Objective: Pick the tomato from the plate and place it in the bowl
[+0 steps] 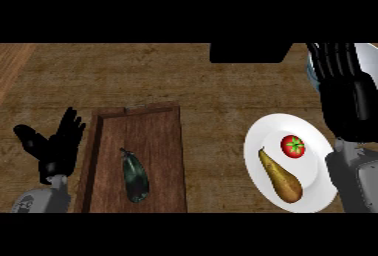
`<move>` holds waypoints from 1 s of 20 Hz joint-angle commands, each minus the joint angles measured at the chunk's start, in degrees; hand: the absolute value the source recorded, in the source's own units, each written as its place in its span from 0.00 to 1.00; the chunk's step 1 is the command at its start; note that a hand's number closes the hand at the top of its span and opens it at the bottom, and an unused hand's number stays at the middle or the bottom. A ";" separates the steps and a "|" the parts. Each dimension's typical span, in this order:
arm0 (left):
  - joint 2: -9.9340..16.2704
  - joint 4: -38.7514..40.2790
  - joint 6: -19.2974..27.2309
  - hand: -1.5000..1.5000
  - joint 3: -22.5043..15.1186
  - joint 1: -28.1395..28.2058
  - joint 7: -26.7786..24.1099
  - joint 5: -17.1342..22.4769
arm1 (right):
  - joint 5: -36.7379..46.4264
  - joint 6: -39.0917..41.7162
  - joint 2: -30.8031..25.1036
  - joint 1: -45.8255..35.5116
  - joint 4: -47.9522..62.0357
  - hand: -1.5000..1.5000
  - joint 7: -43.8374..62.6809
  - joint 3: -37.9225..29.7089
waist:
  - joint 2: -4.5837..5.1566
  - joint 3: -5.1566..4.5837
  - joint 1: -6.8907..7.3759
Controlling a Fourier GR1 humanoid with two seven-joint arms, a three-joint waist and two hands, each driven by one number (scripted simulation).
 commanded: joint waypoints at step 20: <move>7.03 -12.57 2.02 0.50 -9.95 -10.26 0.41 -17.14 | 5.02 48.86 -27.89 9.82 37.94 0.00 -42.79 -10.36 | -0.40 -0.20 1.65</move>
